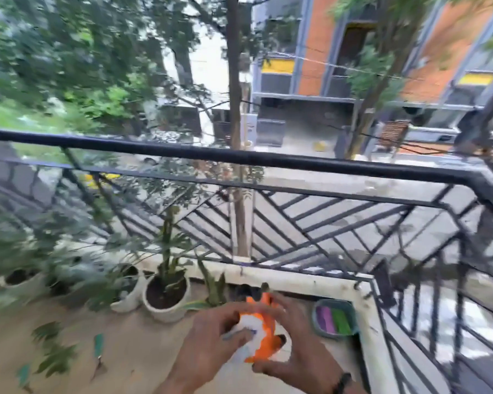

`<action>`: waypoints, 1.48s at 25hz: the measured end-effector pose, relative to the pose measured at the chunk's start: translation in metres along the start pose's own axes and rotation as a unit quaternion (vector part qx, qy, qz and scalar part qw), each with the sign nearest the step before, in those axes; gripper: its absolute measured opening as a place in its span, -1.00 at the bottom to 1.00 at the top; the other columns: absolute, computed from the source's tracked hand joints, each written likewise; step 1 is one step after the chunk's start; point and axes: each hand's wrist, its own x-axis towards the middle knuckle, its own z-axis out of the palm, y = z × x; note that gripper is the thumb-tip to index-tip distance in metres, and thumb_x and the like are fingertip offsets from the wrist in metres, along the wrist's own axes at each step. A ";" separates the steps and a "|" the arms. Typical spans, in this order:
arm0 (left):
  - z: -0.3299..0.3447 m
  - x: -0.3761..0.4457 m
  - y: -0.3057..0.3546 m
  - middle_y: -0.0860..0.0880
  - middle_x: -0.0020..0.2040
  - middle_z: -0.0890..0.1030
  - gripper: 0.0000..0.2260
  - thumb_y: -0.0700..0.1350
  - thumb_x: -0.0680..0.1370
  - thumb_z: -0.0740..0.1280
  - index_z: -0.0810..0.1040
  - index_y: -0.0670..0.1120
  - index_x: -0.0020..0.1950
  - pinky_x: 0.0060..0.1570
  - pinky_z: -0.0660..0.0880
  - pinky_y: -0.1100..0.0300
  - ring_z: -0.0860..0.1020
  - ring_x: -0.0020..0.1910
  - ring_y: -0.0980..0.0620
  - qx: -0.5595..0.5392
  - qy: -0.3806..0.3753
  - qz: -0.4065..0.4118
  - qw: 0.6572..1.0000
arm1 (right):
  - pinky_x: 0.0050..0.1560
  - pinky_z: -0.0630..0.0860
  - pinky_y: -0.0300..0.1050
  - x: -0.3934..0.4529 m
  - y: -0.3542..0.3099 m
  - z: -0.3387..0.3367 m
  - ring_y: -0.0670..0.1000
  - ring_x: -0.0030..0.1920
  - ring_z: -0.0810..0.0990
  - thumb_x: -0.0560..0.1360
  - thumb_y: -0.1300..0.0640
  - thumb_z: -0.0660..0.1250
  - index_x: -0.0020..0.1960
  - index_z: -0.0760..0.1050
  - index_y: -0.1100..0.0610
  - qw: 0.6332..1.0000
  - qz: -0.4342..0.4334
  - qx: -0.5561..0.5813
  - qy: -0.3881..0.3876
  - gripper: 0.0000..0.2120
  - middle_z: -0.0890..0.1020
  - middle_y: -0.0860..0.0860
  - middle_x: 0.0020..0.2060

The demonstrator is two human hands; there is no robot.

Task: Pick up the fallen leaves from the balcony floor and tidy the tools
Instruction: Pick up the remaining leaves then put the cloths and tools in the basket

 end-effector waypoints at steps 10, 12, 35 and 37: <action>0.140 0.080 0.043 0.11 -0.15 0.74 -0.57 -0.27 0.34 0.63 0.70 0.25 -0.03 -0.15 0.57 0.34 0.71 -0.17 0.14 -0.018 -0.029 -0.003 0.999 | -0.09 0.64 -0.02 -0.064 0.068 -0.120 -0.01 -0.16 0.70 0.32 0.16 0.59 0.12 0.62 -0.05 0.951 0.206 0.202 0.110 -0.60 0.73 -0.09 -0.10; 0.152 0.094 0.035 0.05 -0.12 0.75 -0.60 -0.23 0.32 0.65 0.70 0.22 -0.03 -0.11 0.61 0.22 0.71 -0.13 0.08 -0.048 -0.026 -0.030 0.998 | -0.11 0.60 -0.14 -0.067 0.080 -0.132 -0.06 -0.17 0.67 0.28 0.20 0.61 0.12 0.62 0.03 0.934 0.235 0.245 0.113 -0.57 0.74 -0.04 -0.16; 0.295 0.285 -0.108 0.04 -0.27 0.69 -0.79 -0.37 0.43 0.53 0.64 -0.12 -0.05 -0.33 0.54 0.27 0.63 -0.33 0.17 -0.049 -0.272 -0.370 0.887 | -0.15 0.59 -0.13 -0.003 0.305 -0.129 -0.05 -0.21 0.67 0.35 0.07 0.61 -0.09 0.63 0.11 0.851 0.438 0.288 0.044 -0.77 0.73 0.03 -0.20; 0.330 0.315 -0.165 0.08 -0.34 0.65 -0.79 -0.33 0.40 0.56 0.63 -0.07 -0.15 -0.34 0.51 0.28 0.57 -0.38 0.19 -0.013 -0.257 -0.378 0.889 | -0.23 0.52 -0.13 0.007 0.373 -0.105 -0.06 -0.30 0.63 0.28 -0.12 0.57 -0.18 0.57 0.11 0.871 0.436 0.226 -0.006 -0.65 0.69 0.00 -0.29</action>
